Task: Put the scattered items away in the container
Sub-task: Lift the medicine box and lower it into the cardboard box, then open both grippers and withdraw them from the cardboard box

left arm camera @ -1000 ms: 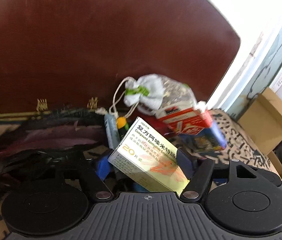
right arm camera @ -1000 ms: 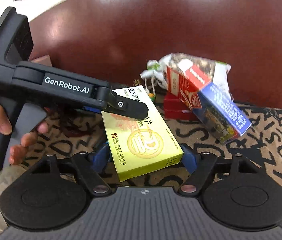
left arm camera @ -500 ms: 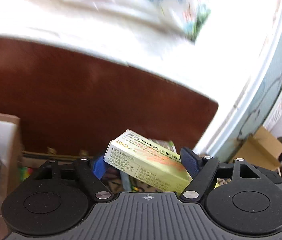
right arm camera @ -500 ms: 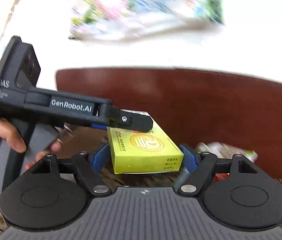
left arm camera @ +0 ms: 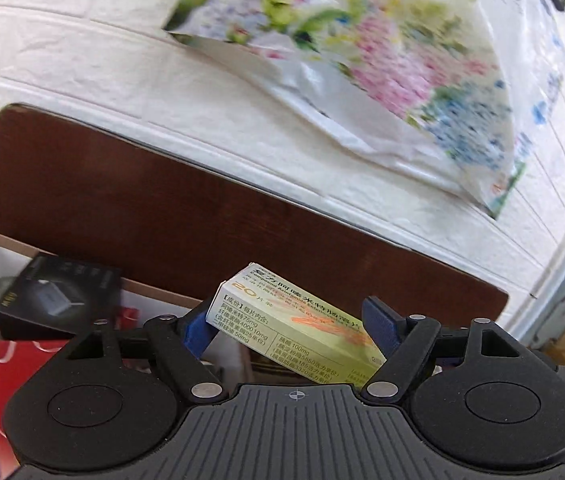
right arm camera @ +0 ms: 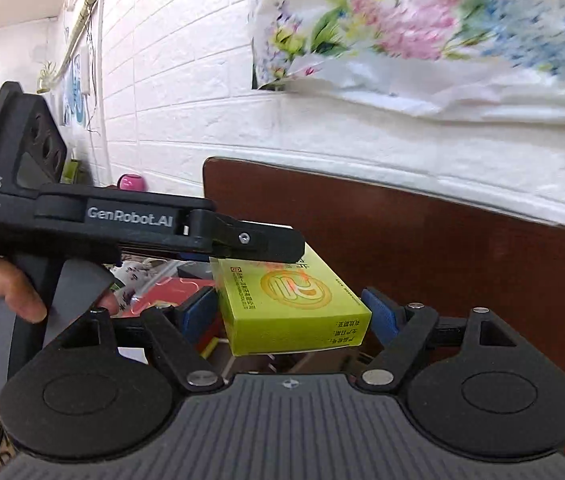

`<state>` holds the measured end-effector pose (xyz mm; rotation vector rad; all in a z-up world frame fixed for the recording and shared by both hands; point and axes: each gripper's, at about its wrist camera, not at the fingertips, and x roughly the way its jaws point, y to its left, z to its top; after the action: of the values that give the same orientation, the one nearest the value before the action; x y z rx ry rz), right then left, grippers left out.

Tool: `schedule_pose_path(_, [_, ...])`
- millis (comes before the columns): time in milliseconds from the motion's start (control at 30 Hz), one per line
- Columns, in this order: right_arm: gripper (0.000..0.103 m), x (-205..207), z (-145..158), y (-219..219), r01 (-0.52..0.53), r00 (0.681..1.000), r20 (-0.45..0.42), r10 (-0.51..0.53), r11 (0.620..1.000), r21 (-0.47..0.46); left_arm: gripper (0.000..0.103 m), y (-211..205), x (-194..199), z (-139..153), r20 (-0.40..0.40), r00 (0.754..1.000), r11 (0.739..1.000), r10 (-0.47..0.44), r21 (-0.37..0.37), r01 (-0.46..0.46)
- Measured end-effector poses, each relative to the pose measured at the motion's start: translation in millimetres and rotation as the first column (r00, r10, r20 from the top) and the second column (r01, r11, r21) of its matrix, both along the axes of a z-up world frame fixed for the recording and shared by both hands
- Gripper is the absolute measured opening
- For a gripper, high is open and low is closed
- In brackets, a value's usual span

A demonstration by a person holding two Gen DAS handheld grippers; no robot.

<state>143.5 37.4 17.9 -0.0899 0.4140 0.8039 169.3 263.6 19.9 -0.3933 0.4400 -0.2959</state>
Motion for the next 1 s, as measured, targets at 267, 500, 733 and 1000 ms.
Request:
schedule_pose_path(267, [0.083, 36, -32, 46, -0.062, 0.996, -0.066, 0.061, 0.998, -0.014, 0.086, 39, 31, -16, -0.057, 0.998, 0.999, 0.022, -0.046, -0.025])
schedule_pose_path(500, [0.083, 53, -57, 63, -0.011, 1.0, -0.011, 0.009, 0.983, -0.185, 0.092, 49, 46, -26, -0.062, 0.998, 0.999, 0.031, 0.012, -0.03])
schedule_pose_path(733, [0.071, 50, -56, 53, -0.012, 1.0, -0.016, 0.009, 0.98, -0.198, 0.092, 62, 58, -36, -0.102, 0.992, 0.994, 0.071, -0.075, -0.079])
schedule_pose_path(1000, [0.066, 57, -55, 65, -0.038, 0.998, -0.046, 0.03, 0.983, -0.18, 0.097, 53, 55, -36, -0.105, 0.992, 0.995, 0.069, -0.061, -0.076])
